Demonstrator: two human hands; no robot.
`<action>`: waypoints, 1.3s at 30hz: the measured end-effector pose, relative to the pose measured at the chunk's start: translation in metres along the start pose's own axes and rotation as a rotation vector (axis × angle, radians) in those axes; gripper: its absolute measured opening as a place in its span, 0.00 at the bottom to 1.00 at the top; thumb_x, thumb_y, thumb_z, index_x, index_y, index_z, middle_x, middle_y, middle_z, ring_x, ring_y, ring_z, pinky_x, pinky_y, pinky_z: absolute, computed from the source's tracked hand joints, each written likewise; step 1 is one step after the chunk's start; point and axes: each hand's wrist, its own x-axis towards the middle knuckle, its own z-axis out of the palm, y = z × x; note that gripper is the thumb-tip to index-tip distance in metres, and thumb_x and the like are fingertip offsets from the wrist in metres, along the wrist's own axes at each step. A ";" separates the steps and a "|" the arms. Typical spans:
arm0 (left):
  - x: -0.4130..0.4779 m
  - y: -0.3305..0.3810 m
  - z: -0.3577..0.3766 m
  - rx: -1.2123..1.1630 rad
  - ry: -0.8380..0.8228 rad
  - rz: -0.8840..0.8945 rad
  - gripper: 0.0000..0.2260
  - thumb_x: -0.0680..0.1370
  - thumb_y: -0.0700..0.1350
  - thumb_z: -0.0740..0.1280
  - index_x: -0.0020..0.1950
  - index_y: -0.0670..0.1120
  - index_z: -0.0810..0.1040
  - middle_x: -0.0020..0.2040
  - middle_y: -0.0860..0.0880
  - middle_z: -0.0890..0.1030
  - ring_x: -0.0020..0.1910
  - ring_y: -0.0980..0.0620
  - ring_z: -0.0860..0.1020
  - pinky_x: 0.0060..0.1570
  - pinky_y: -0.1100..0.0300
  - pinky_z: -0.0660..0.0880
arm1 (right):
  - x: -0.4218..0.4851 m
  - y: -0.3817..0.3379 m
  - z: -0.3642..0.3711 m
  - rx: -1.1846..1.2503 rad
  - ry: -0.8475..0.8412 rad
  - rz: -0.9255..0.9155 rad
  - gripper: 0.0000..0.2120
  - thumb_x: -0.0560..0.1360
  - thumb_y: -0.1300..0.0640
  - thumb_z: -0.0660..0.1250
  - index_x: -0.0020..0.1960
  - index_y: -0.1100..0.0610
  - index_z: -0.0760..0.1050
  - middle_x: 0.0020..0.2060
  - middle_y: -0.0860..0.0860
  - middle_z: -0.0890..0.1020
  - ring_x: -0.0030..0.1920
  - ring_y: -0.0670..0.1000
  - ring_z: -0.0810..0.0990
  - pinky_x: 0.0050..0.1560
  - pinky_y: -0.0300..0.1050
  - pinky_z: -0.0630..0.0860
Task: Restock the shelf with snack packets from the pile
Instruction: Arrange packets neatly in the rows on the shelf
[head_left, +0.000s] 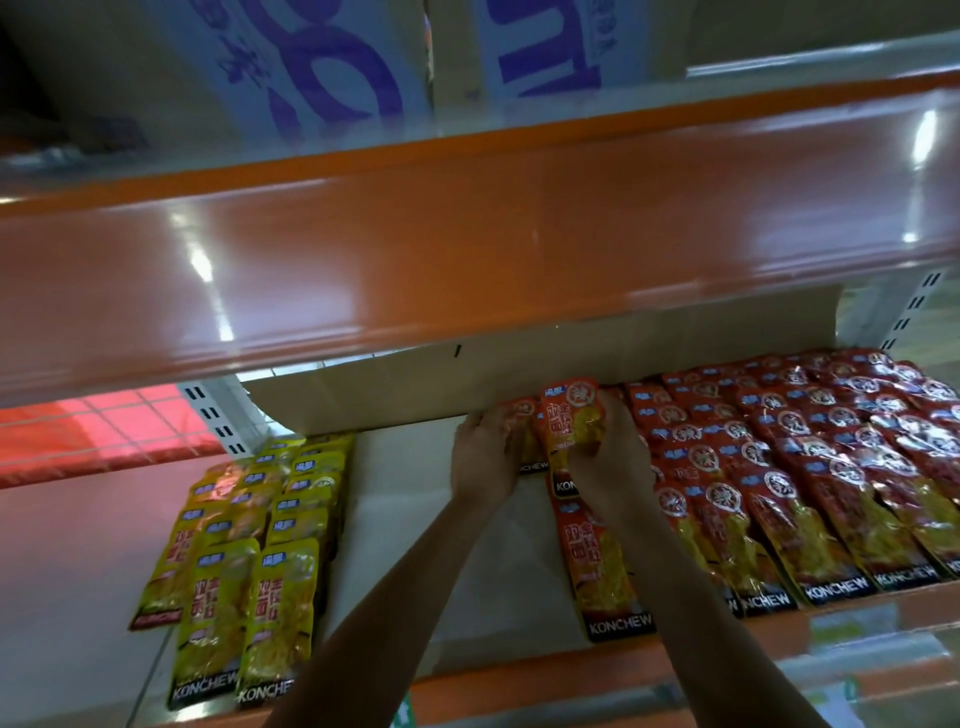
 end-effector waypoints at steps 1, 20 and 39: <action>-0.003 0.004 -0.001 -0.173 -0.004 -0.038 0.17 0.80 0.53 0.63 0.67 0.50 0.74 0.59 0.51 0.79 0.56 0.53 0.78 0.52 0.64 0.75 | 0.001 0.001 0.003 -0.005 -0.023 -0.002 0.22 0.75 0.63 0.64 0.68 0.63 0.67 0.59 0.59 0.77 0.59 0.59 0.75 0.59 0.53 0.74; -0.011 -0.016 0.000 -0.181 -0.031 -0.107 0.18 0.77 0.47 0.70 0.66 0.49 0.75 0.57 0.49 0.81 0.53 0.51 0.81 0.44 0.77 0.71 | -0.005 0.017 0.025 -0.373 -0.142 -0.247 0.22 0.77 0.57 0.63 0.70 0.59 0.67 0.67 0.54 0.70 0.69 0.53 0.65 0.70 0.45 0.60; -0.011 -0.015 0.012 0.144 -0.068 -0.066 0.16 0.75 0.54 0.67 0.59 0.47 0.76 0.55 0.45 0.79 0.56 0.43 0.79 0.59 0.44 0.75 | -0.010 0.017 0.024 -0.424 -0.118 -0.343 0.19 0.77 0.56 0.63 0.68 0.56 0.69 0.64 0.52 0.73 0.67 0.51 0.68 0.70 0.45 0.61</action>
